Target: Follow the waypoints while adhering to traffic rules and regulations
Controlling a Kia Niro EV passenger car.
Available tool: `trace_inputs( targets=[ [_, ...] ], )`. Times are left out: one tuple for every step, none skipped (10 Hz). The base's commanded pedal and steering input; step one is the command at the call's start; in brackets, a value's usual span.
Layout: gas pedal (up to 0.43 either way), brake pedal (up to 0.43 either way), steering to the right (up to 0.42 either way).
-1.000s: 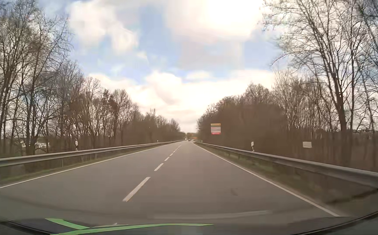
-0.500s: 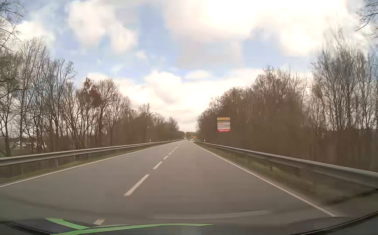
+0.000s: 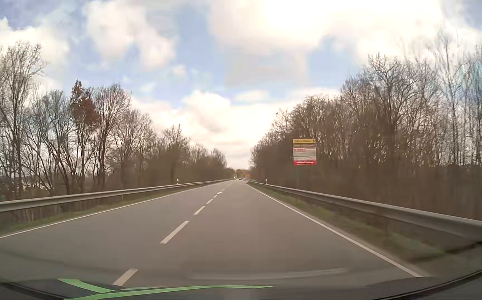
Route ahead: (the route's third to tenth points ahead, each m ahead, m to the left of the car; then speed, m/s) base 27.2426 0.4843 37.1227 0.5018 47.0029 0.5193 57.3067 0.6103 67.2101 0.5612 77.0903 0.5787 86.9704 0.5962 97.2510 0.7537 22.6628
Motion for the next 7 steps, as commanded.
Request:
trace_inputs(
  targets=[
    [0.098, 0.000, 0.001],
    [0.110, 0.000, 0.001],
    [0.110, 0.000, 0.001],
    [0.110, 0.000, 0.001],
    [0.118, 0.000, 0.001],
    [0.130, 0.000, 0.001],
    [0.138, 0.000, 0.001]
  ],
)
